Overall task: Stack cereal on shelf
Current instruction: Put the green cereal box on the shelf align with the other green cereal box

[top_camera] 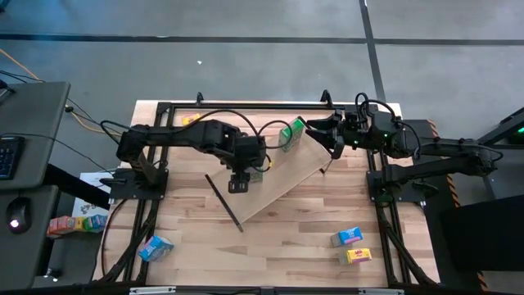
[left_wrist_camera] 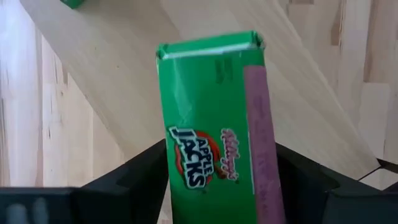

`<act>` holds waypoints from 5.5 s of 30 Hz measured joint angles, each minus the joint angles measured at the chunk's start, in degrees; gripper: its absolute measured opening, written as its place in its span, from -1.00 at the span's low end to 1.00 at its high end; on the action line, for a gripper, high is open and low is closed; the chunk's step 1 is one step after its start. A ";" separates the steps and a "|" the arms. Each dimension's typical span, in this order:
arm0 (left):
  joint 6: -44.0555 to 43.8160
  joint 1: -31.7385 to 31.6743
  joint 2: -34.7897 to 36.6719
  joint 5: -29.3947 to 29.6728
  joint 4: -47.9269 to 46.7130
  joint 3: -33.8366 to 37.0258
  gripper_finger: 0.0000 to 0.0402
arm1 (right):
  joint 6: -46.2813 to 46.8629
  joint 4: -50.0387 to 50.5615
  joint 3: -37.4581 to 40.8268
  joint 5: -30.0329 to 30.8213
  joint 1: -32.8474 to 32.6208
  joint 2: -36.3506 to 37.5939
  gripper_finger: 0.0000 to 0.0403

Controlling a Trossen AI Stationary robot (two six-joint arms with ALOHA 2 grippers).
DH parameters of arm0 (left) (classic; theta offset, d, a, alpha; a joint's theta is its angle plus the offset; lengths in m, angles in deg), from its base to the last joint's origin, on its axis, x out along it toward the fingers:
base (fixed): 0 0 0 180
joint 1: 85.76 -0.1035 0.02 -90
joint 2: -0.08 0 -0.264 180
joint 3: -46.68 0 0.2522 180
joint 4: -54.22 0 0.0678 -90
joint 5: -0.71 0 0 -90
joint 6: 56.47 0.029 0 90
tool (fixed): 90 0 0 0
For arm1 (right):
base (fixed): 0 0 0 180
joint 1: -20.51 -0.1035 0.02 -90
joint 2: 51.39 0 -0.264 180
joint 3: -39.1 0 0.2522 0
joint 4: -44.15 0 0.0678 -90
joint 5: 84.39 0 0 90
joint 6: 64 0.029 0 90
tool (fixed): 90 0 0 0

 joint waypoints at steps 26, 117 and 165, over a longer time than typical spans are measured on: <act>-13.60 1.58 34.30 10.36 28.56 7.87 0.21 | -6.16 -6.82 -9.55 -7.63 -9.27 -17.87 0.01; -22.68 4.08 49.46 13.26 46.18 33.53 0.21 | -42.02 48.83 -17.64 -11.92 0.63 -13.98 -0.47; -24.68 4.02 46.93 16.43 46.20 33.53 0.21 | -49.47 42.06 -13.68 -28.61 19.21 -18.29 0.06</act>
